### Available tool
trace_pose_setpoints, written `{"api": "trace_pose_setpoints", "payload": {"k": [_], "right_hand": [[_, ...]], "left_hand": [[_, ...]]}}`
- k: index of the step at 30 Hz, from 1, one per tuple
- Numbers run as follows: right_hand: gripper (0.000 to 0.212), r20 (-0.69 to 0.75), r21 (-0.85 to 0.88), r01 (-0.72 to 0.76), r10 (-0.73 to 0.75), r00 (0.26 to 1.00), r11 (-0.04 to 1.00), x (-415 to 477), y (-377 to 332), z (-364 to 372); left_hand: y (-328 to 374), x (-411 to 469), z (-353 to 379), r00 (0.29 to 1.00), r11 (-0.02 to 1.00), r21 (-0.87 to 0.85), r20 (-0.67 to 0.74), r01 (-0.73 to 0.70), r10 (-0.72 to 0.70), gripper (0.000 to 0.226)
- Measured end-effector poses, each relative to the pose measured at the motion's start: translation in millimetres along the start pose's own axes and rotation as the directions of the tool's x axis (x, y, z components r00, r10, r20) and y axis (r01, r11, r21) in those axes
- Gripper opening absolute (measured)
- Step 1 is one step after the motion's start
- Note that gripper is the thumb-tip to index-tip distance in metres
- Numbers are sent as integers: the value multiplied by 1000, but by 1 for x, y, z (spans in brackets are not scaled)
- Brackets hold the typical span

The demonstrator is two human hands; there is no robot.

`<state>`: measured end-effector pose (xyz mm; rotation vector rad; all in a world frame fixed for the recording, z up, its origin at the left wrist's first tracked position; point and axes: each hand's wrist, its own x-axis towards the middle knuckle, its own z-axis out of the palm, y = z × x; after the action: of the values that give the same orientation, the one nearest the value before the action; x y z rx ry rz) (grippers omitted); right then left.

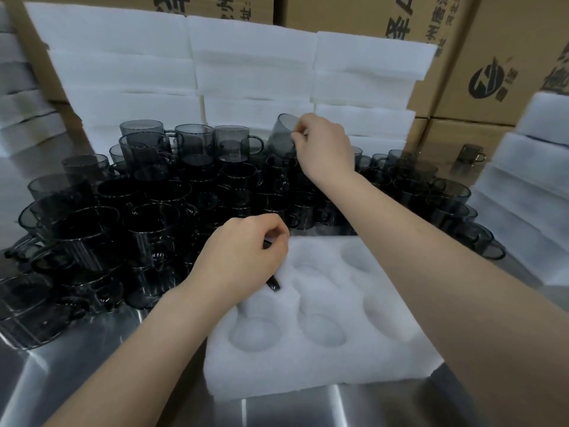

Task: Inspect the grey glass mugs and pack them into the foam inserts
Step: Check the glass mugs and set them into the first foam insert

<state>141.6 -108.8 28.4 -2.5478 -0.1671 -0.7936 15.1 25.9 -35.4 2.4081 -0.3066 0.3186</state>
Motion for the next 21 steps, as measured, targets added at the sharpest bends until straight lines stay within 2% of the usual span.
{"api": "trace_pose_setpoints", "payload": {"k": [3, 5, 7, 9, 11, 14, 17, 18, 21], "right_hand": [[10, -3, 226, -50, 52, 999, 973, -16, 7, -18], [11, 84, 446, -107, 77, 994, 889, -32, 9, -29], [11, 207, 595, -163, 46, 977, 787, -50, 11, -39], [11, 280, 655, -160, -40, 959, 739, -63, 13, -44], [11, 309, 703, -140, -123, 943, 697, -72, 15, -45], [17, 300, 782, -167, -127, 946, 601, -75, 23, -44], [52, 368, 789, -262, -87, 926, 555, -77, 33, -37], [58, 404, 781, -285, -102, 909, 556, -79, 36, -35], [44, 481, 771, -313, -186, 856, 554, -82, 40, -28]], "left_hand": [[0, 2, 0, 999, 999, -28, -3, -34, 34, 17], [0, 6, 0, 998, 994, -95, -38, -52, 49, 40], [2, 12, -2, 995, 980, -190, -88, -61, 45, 69], [8, 20, -4, 993, 965, -255, -118, -59, 29, 91], [13, 29, -2, 991, 974, -219, -131, -59, 31, 104], [22, 37, 1, 980, 982, -168, -192, -88, 55, 94], [22, 38, 6, 973, 974, -219, -230, -52, 1, 70], [20, 38, 8, 976, 970, -242, -216, -27, -26, 64], [12, 34, 11, 982, 954, -297, -163, 39, -91, 50]]}}
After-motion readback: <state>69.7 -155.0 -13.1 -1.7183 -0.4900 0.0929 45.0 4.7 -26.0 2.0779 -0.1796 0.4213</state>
